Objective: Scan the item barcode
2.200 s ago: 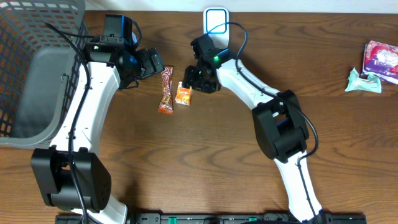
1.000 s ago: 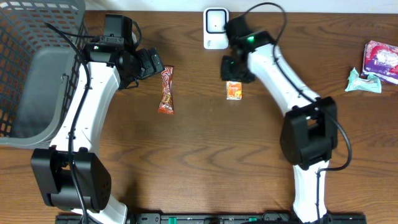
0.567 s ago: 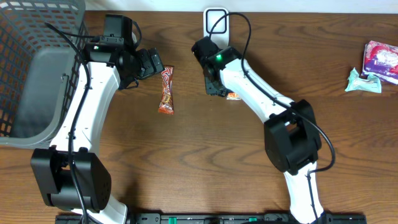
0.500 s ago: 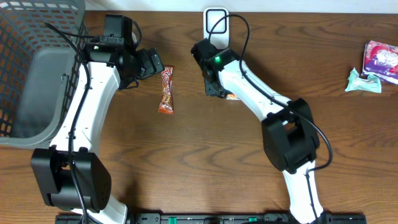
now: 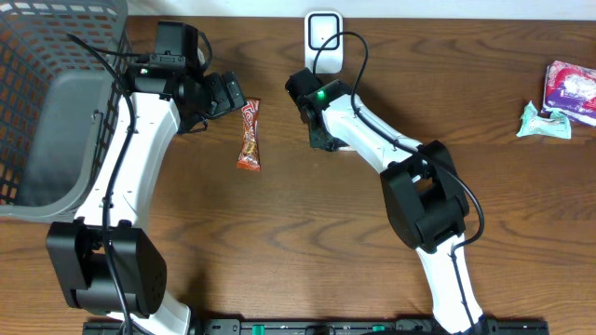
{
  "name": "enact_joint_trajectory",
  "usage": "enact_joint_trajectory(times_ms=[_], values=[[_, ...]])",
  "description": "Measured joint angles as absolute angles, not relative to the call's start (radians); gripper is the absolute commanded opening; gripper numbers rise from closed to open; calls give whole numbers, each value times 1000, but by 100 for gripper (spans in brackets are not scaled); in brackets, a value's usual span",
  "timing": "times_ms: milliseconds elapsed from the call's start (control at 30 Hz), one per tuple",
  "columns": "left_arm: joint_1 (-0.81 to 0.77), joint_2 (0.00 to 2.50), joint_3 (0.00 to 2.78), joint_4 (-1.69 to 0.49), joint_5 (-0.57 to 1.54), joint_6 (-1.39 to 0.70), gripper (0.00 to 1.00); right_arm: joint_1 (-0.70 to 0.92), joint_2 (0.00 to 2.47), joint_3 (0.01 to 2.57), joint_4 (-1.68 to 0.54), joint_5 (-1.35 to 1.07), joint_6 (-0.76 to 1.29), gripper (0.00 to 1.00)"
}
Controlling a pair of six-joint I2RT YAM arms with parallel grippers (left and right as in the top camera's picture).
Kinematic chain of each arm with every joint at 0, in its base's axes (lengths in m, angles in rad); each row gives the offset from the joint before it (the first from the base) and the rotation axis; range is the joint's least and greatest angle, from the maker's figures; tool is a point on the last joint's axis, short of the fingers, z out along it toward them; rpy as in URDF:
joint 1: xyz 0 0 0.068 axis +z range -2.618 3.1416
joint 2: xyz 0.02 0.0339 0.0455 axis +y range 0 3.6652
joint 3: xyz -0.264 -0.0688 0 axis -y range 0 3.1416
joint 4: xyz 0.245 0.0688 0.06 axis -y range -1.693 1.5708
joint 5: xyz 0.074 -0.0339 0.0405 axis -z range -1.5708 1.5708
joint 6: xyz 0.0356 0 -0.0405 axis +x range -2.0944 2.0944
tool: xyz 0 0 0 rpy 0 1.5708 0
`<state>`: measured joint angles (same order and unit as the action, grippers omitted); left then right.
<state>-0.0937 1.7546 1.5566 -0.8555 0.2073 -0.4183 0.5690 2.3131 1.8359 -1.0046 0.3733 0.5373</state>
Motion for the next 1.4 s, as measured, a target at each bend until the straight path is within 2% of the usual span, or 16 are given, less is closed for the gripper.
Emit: enact_joint_trajectory(times_ms=[67, 167, 400, 533, 667, 767, 1000, 1133, 1400], values=[[-94, 1755, 1557, -855, 207, -418, 98, 568, 2314, 1835, -1002, 395, 537, 46], [-94, 1755, 1557, -855, 207, -418, 98, 566, 2314, 1835, -974, 419, 534, 45], [-94, 1755, 1557, -855, 207, -418, 98, 545, 2315, 1835, -958, 443, 533, 34], [-94, 1755, 1557, -855, 207, -418, 98, 538, 2315, 1832, -957, 443, 533, 33], [-94, 1755, 1557, -855, 207, -418, 98, 538, 2315, 1810, -940, 448, 530, 20], [-94, 1755, 1557, -855, 207, -418, 98, 540, 2314, 1785, -914, 472, 526, 1], [-94, 1755, 1557, -855, 207, -418, 98, 541, 2303, 1773, -904, 484, 530, 1], [-94, 1755, 1557, -855, 207, -418, 98, 528, 2303, 1811, -935, 404, 513, 1], [-94, 1755, 1557, -855, 207, -418, 98, 426, 2303, 1941, -925, -92, 384, 1]])
